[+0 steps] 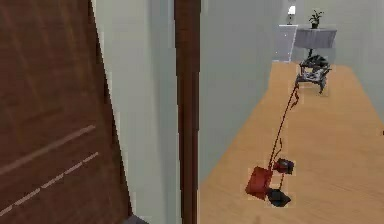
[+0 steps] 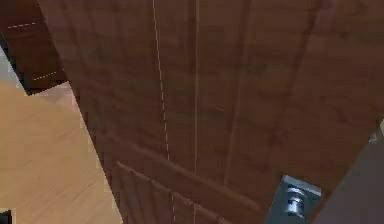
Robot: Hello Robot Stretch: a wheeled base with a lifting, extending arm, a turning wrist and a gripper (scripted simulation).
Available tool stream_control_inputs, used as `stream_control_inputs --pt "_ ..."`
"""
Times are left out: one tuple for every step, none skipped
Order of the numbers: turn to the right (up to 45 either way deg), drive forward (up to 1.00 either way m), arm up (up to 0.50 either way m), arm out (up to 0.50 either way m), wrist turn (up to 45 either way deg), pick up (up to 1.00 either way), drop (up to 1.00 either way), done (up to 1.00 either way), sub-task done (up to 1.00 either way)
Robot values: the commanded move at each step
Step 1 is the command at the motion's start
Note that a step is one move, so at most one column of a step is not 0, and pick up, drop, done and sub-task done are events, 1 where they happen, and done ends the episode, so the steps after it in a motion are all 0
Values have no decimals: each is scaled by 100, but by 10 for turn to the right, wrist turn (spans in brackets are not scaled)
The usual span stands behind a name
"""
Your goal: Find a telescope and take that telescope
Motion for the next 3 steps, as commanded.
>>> stream_control_inputs --pt "-450 0 0 0 0 0 0 0 0" --pt "-450 0 0 0 0 0 0 0 0" --pt "0 85 0 0 0 0 0 0 0"
